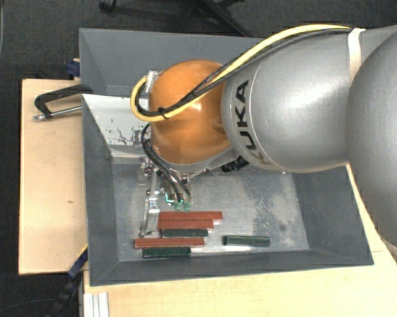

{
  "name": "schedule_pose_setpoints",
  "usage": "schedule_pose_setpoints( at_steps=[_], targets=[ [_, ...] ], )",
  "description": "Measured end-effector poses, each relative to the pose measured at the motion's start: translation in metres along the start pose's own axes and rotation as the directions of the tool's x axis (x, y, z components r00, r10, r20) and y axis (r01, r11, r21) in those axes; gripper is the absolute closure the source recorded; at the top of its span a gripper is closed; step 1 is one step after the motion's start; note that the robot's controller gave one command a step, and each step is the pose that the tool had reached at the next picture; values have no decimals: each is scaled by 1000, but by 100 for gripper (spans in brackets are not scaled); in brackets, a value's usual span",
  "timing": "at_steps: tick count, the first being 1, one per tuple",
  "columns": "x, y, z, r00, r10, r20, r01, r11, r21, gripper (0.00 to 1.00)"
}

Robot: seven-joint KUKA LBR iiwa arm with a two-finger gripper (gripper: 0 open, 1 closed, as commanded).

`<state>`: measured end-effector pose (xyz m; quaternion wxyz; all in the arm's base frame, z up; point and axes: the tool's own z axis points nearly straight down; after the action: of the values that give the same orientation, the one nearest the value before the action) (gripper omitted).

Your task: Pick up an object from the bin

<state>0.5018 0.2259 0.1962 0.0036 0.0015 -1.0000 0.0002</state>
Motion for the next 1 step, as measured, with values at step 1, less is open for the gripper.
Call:
schedule_pose_setpoints(
  at_steps=[1],
  targets=[
    [-2, -1, -4, 1000, 3, 8, -3, 1000, -2, 0]
  ],
)
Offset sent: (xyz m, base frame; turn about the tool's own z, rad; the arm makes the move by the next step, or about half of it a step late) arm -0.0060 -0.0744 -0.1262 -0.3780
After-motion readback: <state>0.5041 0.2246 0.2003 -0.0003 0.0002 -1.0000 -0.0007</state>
